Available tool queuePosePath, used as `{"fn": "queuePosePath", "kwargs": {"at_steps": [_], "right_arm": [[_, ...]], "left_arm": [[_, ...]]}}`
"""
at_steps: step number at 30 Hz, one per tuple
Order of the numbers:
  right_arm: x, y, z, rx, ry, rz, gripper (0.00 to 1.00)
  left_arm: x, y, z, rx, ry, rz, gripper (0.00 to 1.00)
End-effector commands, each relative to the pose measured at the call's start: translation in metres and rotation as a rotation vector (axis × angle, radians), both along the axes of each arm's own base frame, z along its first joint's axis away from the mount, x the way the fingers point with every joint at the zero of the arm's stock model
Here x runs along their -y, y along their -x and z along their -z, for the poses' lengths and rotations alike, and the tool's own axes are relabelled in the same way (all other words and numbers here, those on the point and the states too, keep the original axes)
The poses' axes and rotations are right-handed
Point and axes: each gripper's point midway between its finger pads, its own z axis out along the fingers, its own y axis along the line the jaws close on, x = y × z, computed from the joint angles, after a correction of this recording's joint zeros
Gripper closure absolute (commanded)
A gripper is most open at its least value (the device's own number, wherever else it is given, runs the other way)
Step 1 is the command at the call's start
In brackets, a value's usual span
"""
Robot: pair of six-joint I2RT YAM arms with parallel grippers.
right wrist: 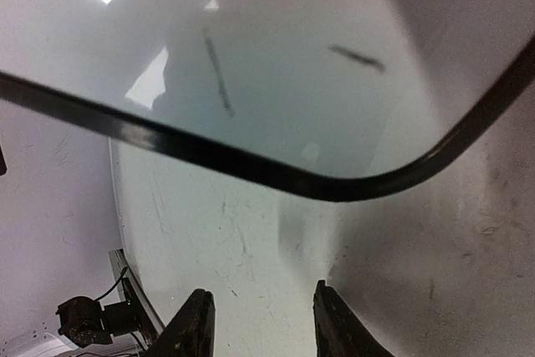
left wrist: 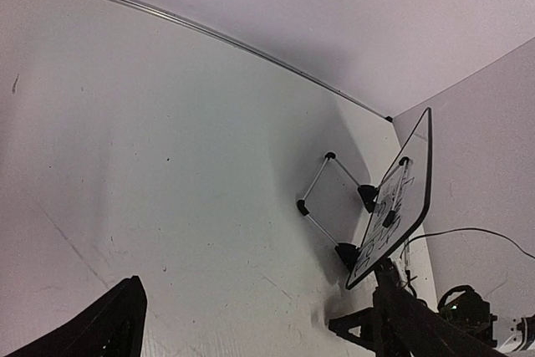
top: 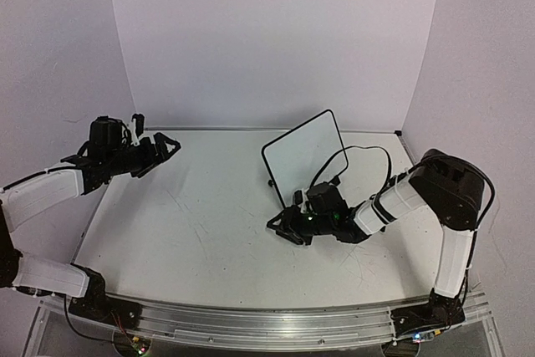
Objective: Write a sentence on the whiteboard
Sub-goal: Move the whiteboard to the center of the board.
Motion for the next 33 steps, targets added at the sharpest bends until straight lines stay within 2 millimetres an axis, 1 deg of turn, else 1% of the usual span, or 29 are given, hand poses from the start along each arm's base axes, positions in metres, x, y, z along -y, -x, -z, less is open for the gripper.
{"fn": "queuePosePath", "kwargs": {"at_steps": [1,4,7,9,10,12,13,14,15,17,18,21,23,25,27,28,29,31,33], "right_arm": [[-0.014,-0.012,-0.02,0.063,-0.05,0.026,0.56],[-0.009,-0.011,-0.03,0.108,-0.042,0.019,0.47],[0.007,-0.01,-0.045,0.189,0.018,0.022,0.35],[0.021,-0.009,-0.052,0.249,0.096,0.017,0.29],[0.028,-0.011,-0.06,0.302,0.143,0.009,0.27],[0.044,-0.012,-0.064,0.376,0.283,-0.027,0.25],[0.056,-0.014,-0.062,0.408,0.384,-0.042,0.25],[0.066,-0.02,-0.068,0.45,0.472,-0.046,0.25],[0.079,-0.028,-0.073,0.5,0.565,-0.039,0.25],[0.107,-0.04,-0.076,0.545,0.725,-0.051,0.25],[0.123,-0.049,-0.078,0.555,0.782,-0.048,0.26],[0.17,-0.08,-0.08,0.535,0.887,-0.034,0.32],[0.199,-0.096,-0.083,0.536,0.97,-0.027,0.36],[0.218,-0.111,-0.083,0.533,1.008,-0.036,0.36],[0.225,-0.125,-0.074,0.504,0.971,-0.073,0.38],[0.225,-0.132,-0.071,0.505,0.955,-0.107,0.38],[0.224,-0.137,-0.064,0.496,0.941,-0.148,0.38],[0.216,-0.145,-0.048,0.487,0.931,-0.244,0.41],[0.204,-0.152,-0.042,0.505,0.903,-0.307,0.43]], "left_arm": [[0.005,-0.002,-0.012,0.049,0.037,0.009,0.05],[0.008,-0.002,-0.009,0.042,0.046,0.021,0.06],[0.012,-0.001,-0.008,0.043,0.05,0.038,0.05],[0.016,-0.001,-0.007,0.043,0.054,0.053,0.05],[0.018,-0.001,-0.007,0.044,0.055,0.064,0.04],[0.025,-0.001,-0.007,0.044,0.06,0.084,0.04],[0.027,-0.001,-0.007,0.044,0.061,0.091,0.04],[0.03,-0.002,-0.006,0.042,0.061,0.098,0.04],[0.034,-0.002,-0.007,0.044,0.062,0.107,0.04],[0.039,-0.003,-0.007,0.044,0.063,0.119,0.04],[0.043,-0.004,-0.008,0.047,0.064,0.125,0.04],[0.053,-0.003,-0.009,0.047,0.067,0.146,0.04],[0.059,-0.001,-0.009,0.044,0.068,0.162,0.04],[0.065,0.002,-0.01,0.046,0.069,0.175,0.03],[0.068,0.005,-0.009,0.048,0.066,0.181,0.02],[0.07,0.005,-0.009,0.046,0.065,0.183,0.02],[0.071,0.006,-0.008,0.045,0.064,0.185,0.01],[0.072,0.006,-0.009,0.047,0.065,0.185,0.01],[0.071,0.006,-0.014,0.058,0.067,0.177,0.01]]}}
